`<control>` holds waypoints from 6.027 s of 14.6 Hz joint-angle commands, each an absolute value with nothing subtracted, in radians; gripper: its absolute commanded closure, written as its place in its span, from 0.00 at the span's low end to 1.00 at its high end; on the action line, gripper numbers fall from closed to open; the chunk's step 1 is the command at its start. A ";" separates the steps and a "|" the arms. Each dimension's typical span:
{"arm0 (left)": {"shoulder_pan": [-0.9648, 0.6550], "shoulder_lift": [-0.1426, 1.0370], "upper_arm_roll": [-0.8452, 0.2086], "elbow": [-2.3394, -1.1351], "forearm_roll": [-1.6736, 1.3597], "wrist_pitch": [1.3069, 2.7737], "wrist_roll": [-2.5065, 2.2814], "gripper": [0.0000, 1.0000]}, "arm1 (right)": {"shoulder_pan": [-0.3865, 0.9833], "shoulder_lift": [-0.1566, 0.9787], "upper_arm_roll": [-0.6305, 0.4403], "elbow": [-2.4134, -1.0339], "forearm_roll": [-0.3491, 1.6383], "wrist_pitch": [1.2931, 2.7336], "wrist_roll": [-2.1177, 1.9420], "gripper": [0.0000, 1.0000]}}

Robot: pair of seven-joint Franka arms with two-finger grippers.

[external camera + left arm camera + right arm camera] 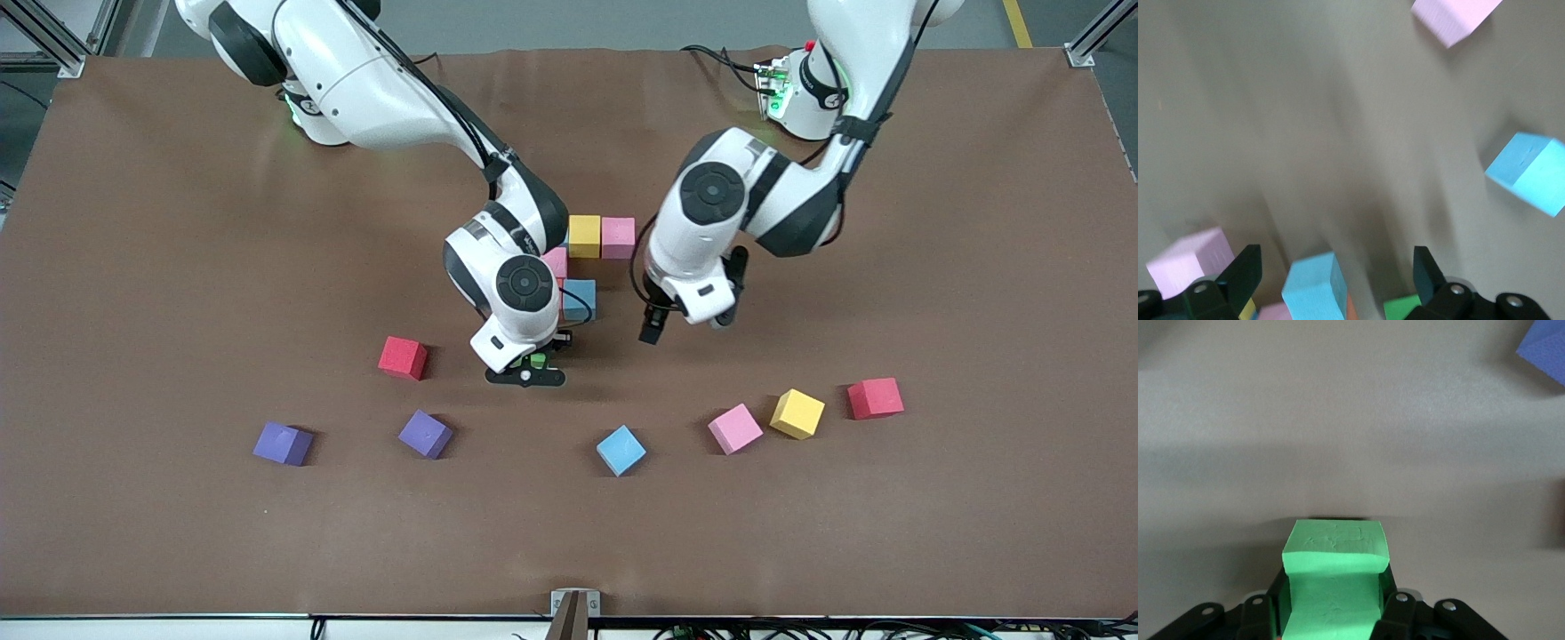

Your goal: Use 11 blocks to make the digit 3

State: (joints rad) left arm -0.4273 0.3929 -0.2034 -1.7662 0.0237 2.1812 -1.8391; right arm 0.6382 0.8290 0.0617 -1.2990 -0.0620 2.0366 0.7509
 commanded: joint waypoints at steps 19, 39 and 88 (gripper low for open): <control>-0.202 0.738 -0.143 -1.356 0.043 2.075 -1.068 0.00 | 0.661 0.735 0.080 -1.513 -0.025 2.195 0.772 0.99; -0.204 0.911 -0.150 -1.252 -0.012 2.170 -0.988 0.00 | 0.666 0.738 0.080 -1.513 -0.026 2.195 0.784 0.77; -0.592 0.511 -0.187 -1.959 0.017 2.534 -2.434 0.84 | 0.434 0.778 0.057 -1.227 -0.052 2.013 0.934 0.00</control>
